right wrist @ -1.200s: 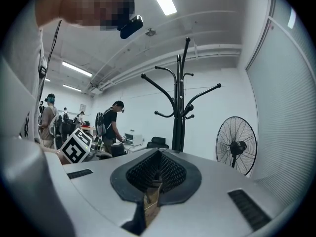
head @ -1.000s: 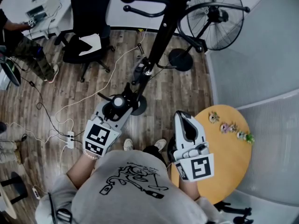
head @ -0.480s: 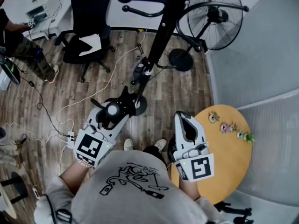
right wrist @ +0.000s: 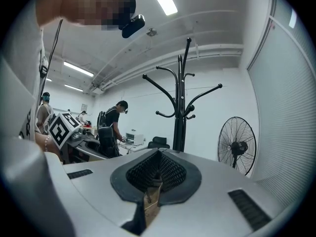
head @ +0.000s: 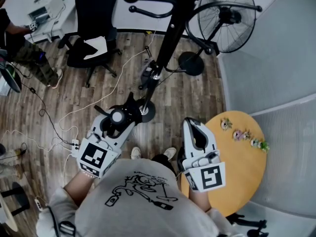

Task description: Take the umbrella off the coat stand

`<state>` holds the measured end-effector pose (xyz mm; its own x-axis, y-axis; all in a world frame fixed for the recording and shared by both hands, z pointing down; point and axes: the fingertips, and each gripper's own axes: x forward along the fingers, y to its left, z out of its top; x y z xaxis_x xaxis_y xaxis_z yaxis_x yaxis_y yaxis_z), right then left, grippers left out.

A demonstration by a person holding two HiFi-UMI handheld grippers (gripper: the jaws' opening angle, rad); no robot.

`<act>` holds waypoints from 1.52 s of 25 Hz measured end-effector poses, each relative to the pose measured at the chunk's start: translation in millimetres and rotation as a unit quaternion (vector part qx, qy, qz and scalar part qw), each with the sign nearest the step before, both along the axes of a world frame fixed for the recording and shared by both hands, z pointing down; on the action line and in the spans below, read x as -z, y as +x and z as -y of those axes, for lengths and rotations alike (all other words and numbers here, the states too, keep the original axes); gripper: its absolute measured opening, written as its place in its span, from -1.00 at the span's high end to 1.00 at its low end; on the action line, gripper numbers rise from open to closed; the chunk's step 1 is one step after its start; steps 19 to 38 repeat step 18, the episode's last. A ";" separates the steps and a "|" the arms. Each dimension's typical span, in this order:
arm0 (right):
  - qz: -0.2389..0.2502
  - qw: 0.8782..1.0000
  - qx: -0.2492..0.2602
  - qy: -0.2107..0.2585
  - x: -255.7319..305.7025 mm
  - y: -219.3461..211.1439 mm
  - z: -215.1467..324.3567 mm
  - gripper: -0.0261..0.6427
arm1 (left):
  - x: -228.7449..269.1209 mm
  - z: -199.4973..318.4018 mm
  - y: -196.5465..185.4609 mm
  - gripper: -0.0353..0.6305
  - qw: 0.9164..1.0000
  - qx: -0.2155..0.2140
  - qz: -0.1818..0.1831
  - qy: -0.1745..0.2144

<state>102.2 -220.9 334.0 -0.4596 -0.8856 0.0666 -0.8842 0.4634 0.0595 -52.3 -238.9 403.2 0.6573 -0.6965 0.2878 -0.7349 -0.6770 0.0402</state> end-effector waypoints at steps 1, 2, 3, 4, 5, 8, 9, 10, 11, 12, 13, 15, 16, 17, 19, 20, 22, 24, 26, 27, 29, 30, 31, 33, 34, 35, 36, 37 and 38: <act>0.000 1.000 0.000 0.000 0.1 0.2 0.1 0.88 | 0.3 0.0 0.4 0.28 1.000 -0.001 0.000 -0.001; 0.000 1.000 0.000 0.000 0.1 0.3 0.1 0.88 | 0.7 -0.1 0.7 0.28 1.000 -0.002 0.000 -0.002; 0.000 1.000 0.000 0.000 0.2 0.2 0.1 0.88 | 1.1 -0.2 0.8 0.28 1.000 -0.003 0.000 -0.002; 0.000 1.000 -0.001 0.001 0.6 0.1 0.2 0.88 | 1.5 -0.3 0.8 0.28 1.000 -0.003 0.001 -0.001; 0.000 1.000 -0.001 0.002 1.1 0.3 0.4 0.88 | 1.9 -0.3 0.8 0.28 1.000 -0.004 0.001 -0.001; -0.001 1.000 -0.002 0.003 0.9 0.7 0.3 0.88 | 2.7 -0.2 0.8 0.28 1.000 -0.004 0.000 0.000; -0.002 1.000 -0.001 0.001 0.3 0.5 -0.1 0.88 | 2.8 -0.1 0.8 0.28 1.000 -0.004 0.000 0.001; -0.001 1.000 -0.001 0.000 0.1 0.2 -0.3 0.88 | 3.0 -0.2 0.8 0.28 1.000 -0.004 0.000 0.002; -0.001 1.000 0.000 0.000 0.0 -0.1 -0.4 0.88 | 3.4 -0.5 1.1 0.28 1.000 -0.005 -0.001 0.002; -0.001 1.000 0.000 0.000 0.1 -0.4 -0.4 0.88 | 4.0 -0.9 1.5 0.28 1.000 -0.006 -0.001 0.000; -0.001 1.000 0.001 0.000 0.4 -0.7 -0.4 0.88 | 4.5 -1.1 1.8 0.28 1.000 -0.007 0.000 0.000; 0.000 1.000 0.001 0.002 1.2 -1.1 -0.1 0.88 | 5.1 -0.9 2.1 0.28 1.000 -0.008 0.000 0.000; -0.001 1.000 0.001 0.002 1.4 -1.0 0.0 0.88 | 5.4 -0.7 2.1 0.28 1.000 -0.008 0.000 0.001; -0.001 1.000 0.001 0.003 1.5 -0.9 0.1 0.88 | 5.6 -0.5 2.1 0.28 1.000 -0.008 0.000 0.001; -0.002 1.000 0.001 0.003 1.6 -0.8 0.2 0.88 | 5.8 -0.2 2.0 0.28 1.000 -0.007 0.000 0.001; -0.002 1.000 0.001 0.003 1.6 -0.8 0.2 0.88 | 5.8 -0.2 2.0 0.28 1.000 -0.007 0.000 0.001; -0.002 1.000 0.001 0.003 1.6 -0.8 0.2 0.88 | 5.8 -0.2 2.0 0.28 1.000 -0.007 0.000 0.001; -0.002 1.000 0.001 0.003 1.6 -0.8 0.2 0.88 | 5.8 -0.2 2.0 0.28 1.000 -0.007 0.000 0.001; -0.002 1.000 0.001 0.003 1.6 -0.8 0.2 0.88 | 5.8 -0.2 2.0 0.28 1.000 -0.007 0.000 0.001; -0.002 1.000 0.001 0.003 1.6 -0.8 0.2 0.88 | 5.8 -0.2 2.0 0.28 1.000 -0.007 0.000 0.001; -0.002 1.000 0.001 0.003 1.6 -0.8 0.2 0.88 | 5.8 -0.2 2.0 0.28 1.000 -0.007 0.000 0.001; -0.002 1.000 0.001 0.003 1.6 -0.8 0.2 0.88 | 5.8 -0.2 2.0 0.28 1.000 -0.007 0.000 0.001; -0.002 1.000 0.001 0.003 1.6 -0.8 0.2 0.88 | 5.8 -0.2 2.0 0.28 1.000 -0.007 0.000 0.001; -0.002 1.000 0.001 0.003 1.6 -0.8 0.2 0.88 | 5.8 -0.2 2.0 0.28 1.000 -0.007 0.000 0.001; -0.002 1.000 0.001 0.003 1.6 -0.8 0.2 0.88 | 5.8 -0.2 2.0 0.28 1.000 -0.007 0.000 0.001; -0.002 1.000 0.001 0.003 1.6 -0.8 0.2 0.88 | 5.8 -0.2 2.0 0.28 1.000 -0.007 0.000 0.001; -0.002 1.000 0.001 0.003 1.6 -0.8 0.2 0.88 | 5.8 -0.2 2.0 0.28 1.000 -0.007 0.000 0.001; -0.002 1.000 0.001 0.003 1.6 -0.8 0.2 0.88 | 5.8 -0.2 2.0 0.28 1.000 -0.007 0.000 0.001; -0.002 1.000 0.001 0.003 1.6 -0.8 0.2 0.88 | 5.8 -0.2 2.0 0.28 1.000 -0.007 0.000 0.001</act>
